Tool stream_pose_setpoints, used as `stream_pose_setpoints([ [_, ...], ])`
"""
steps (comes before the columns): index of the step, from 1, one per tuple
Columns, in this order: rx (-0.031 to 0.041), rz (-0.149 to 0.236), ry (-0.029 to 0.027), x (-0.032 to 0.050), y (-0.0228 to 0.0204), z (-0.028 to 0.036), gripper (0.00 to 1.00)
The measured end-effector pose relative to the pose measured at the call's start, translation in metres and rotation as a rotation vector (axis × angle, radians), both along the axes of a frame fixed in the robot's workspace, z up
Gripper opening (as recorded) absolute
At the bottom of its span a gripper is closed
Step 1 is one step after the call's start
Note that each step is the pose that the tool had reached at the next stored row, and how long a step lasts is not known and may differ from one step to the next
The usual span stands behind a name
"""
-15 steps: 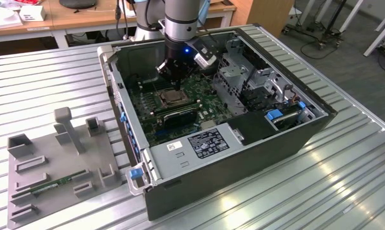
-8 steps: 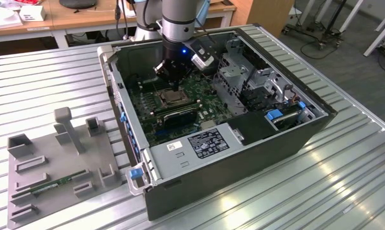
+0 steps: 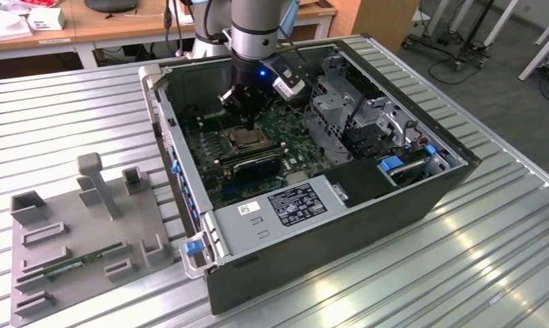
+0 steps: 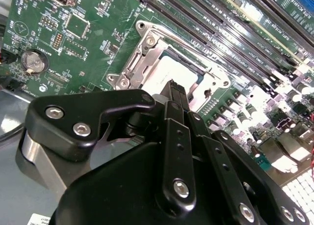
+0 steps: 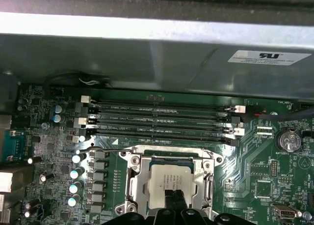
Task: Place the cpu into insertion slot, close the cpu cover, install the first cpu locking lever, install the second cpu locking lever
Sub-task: 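Close the cpu cover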
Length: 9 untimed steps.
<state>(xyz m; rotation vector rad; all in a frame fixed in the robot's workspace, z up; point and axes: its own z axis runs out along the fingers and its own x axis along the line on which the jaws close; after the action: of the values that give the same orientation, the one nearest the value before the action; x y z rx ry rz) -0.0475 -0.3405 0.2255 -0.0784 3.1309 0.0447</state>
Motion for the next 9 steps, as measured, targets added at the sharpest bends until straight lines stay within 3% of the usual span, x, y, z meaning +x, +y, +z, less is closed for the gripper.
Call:
stream_pose_setpoints([
  [9,0.0001,0.000,0.0072,0.0001,0.0000,0.0000,0.11],
])
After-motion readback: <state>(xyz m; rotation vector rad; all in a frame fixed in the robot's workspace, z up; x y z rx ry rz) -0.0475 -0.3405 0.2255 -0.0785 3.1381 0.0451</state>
